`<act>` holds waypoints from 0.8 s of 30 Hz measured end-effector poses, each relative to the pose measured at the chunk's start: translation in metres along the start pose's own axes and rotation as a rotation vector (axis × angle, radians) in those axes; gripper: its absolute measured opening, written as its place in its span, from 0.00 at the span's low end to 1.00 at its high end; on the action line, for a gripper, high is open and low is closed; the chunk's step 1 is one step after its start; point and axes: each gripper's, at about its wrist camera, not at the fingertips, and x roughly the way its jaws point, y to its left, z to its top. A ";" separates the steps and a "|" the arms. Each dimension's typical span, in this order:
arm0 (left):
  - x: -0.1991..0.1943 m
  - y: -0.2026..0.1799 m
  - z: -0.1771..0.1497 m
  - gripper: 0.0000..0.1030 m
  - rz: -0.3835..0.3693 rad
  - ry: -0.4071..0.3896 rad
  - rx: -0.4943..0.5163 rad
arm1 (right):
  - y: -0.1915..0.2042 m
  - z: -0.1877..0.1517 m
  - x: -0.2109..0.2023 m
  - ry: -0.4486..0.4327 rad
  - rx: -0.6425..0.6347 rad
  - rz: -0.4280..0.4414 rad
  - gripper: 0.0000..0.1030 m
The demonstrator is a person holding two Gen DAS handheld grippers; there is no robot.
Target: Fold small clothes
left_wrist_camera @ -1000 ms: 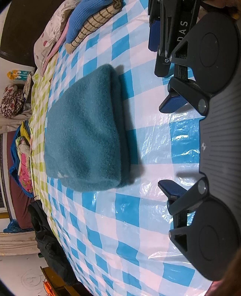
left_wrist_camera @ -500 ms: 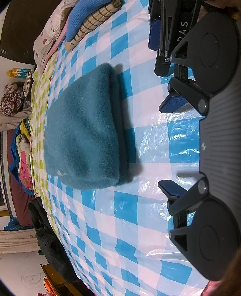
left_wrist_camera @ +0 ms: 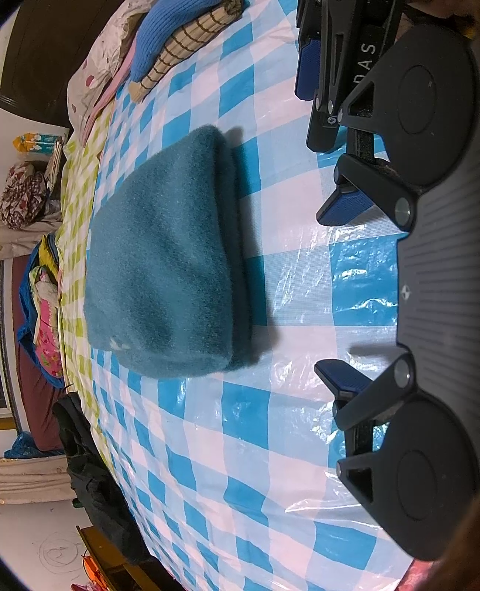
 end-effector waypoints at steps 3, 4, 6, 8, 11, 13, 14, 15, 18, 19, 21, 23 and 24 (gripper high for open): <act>0.000 0.000 0.000 0.82 0.001 -0.001 0.001 | 0.000 0.000 0.000 -0.001 -0.001 -0.001 0.55; 0.000 0.000 0.000 0.82 0.001 -0.001 0.000 | 0.000 0.000 0.000 -0.001 -0.001 -0.001 0.55; 0.000 0.000 0.000 0.82 0.001 -0.001 -0.001 | 0.000 0.000 0.000 -0.001 0.001 0.000 0.55; 0.000 0.000 0.000 0.82 0.001 -0.001 0.000 | 0.000 0.000 0.000 -0.001 0.000 0.000 0.55; 0.000 0.000 0.000 0.82 0.001 -0.001 -0.001 | 0.000 0.000 0.000 -0.001 0.000 0.000 0.55; 0.000 0.000 -0.001 0.82 0.001 -0.002 -0.005 | 0.000 -0.001 0.000 -0.002 0.001 0.000 0.55; 0.000 0.001 -0.001 0.82 0.001 -0.001 -0.005 | 0.000 -0.001 -0.001 -0.002 0.002 0.000 0.55; 0.000 0.000 -0.001 0.82 0.000 -0.001 -0.006 | 0.000 -0.001 -0.001 -0.002 0.002 0.001 0.55; -0.001 0.000 -0.001 0.82 0.000 -0.001 -0.008 | 0.000 -0.001 -0.001 -0.002 0.002 0.000 0.55; -0.001 0.000 -0.001 0.82 0.000 -0.001 -0.008 | 0.000 -0.001 -0.001 -0.002 0.002 0.001 0.55; -0.001 0.000 -0.001 0.82 0.000 -0.001 -0.008 | 0.000 -0.001 -0.001 -0.002 0.002 0.001 0.55; -0.001 0.000 -0.001 0.82 0.000 -0.001 -0.007 | 0.000 -0.001 -0.001 -0.002 0.002 0.001 0.55; -0.001 0.000 -0.001 0.82 0.001 -0.001 -0.007 | 0.000 -0.001 -0.001 -0.003 0.002 0.001 0.55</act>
